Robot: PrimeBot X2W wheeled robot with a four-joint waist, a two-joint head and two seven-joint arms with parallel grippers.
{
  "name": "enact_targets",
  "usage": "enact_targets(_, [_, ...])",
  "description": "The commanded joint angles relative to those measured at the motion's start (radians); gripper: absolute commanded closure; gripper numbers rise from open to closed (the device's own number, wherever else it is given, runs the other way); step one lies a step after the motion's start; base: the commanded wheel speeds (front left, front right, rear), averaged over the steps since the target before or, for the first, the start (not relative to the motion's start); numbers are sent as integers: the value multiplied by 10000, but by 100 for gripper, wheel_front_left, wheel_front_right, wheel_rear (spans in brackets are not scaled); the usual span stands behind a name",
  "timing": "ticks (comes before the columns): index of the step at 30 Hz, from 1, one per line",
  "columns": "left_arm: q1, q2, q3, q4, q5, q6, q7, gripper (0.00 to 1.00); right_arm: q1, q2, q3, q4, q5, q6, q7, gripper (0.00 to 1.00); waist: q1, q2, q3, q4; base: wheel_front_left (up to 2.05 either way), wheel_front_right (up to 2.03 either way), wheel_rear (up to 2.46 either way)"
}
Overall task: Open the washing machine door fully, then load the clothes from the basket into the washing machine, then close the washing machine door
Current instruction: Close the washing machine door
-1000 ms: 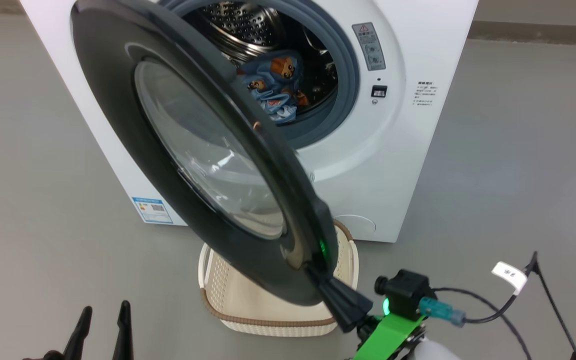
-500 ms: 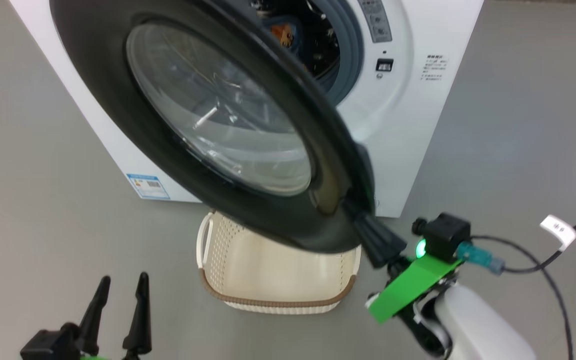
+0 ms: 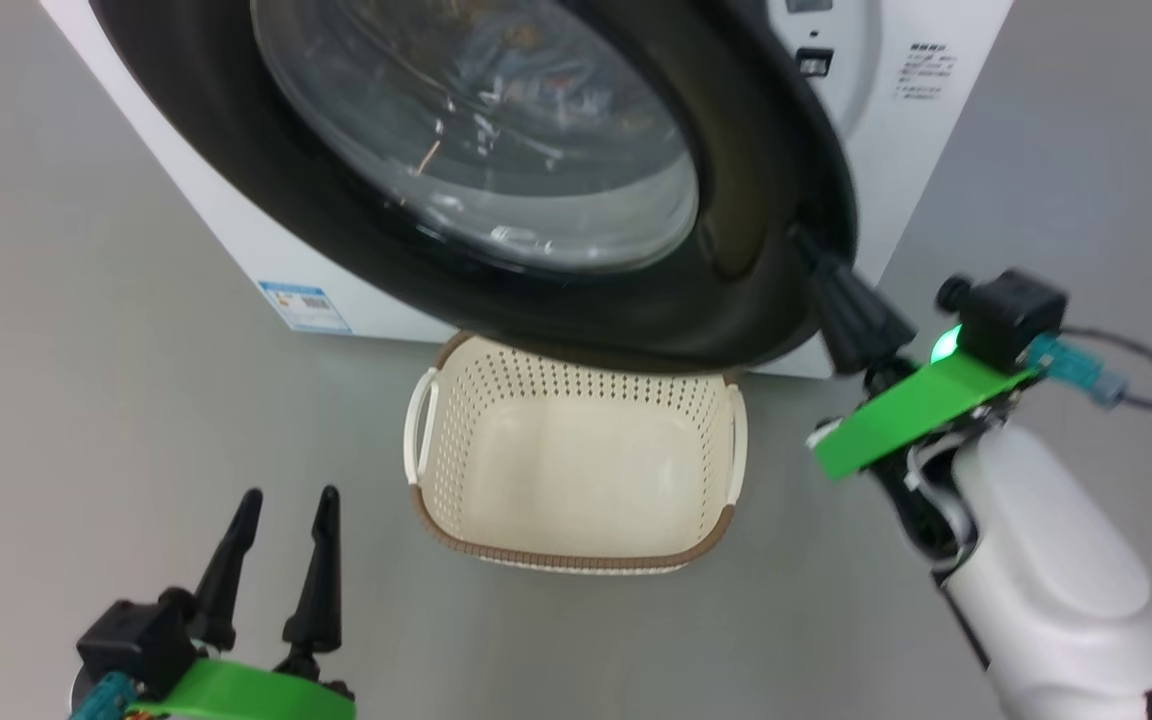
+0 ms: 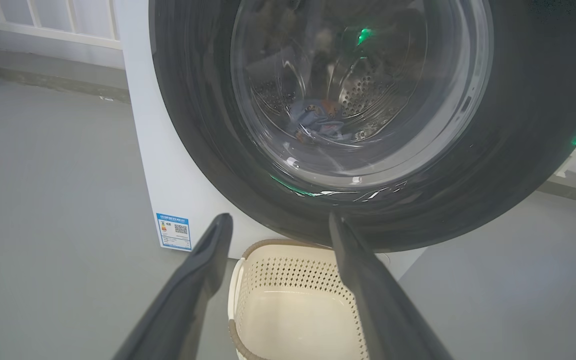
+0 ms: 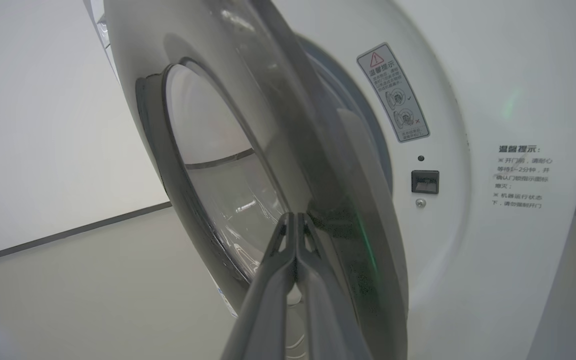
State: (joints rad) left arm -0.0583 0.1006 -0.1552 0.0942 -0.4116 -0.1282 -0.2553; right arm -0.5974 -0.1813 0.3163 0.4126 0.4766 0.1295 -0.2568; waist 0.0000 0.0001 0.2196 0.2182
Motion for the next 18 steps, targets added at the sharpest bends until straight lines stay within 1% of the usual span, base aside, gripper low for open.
enact_targets(1, [-467,107,280,-304,-108,-25,-65,0,-433,-27,-45,-148,-67,12,-49,100,0,-1,372,154,0,0,0])
enact_targets(8, [-943,60,-11,-365,-135,-25,-65,0,-1311,-162,-461,229,-104,12,-49,100,0,-1,922,371,0,0,0])
enact_targets(18, [-1363,-15,-254,-447,-173,-25,-65,0,-2356,-7,-1232,934,-398,12,-49,100,0,-1,1481,674,0,0,0])
